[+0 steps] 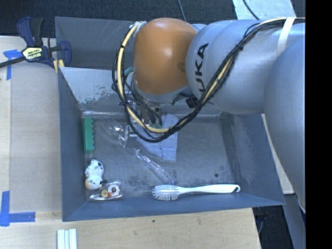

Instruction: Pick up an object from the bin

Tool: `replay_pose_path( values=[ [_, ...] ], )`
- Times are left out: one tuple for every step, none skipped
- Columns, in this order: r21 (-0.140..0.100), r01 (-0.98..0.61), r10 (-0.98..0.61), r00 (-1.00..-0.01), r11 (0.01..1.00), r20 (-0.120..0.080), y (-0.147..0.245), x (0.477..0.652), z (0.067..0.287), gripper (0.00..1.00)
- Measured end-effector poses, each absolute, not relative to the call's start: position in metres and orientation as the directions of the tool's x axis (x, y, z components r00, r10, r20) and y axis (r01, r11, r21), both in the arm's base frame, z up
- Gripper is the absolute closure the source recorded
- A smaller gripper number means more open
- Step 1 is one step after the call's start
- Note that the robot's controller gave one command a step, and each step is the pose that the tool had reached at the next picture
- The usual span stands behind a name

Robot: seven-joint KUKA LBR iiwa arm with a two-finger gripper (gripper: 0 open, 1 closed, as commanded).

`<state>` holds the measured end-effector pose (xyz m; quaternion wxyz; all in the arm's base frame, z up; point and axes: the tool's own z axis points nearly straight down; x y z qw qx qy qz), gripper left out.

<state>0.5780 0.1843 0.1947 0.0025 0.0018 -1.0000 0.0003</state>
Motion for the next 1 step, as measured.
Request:
replay_pose_path(
  values=[
    [0.001,0.000,0.000,-1.000,1.000,-0.003,0.1833,0.5798,0.2000,0.00]
  ],
)
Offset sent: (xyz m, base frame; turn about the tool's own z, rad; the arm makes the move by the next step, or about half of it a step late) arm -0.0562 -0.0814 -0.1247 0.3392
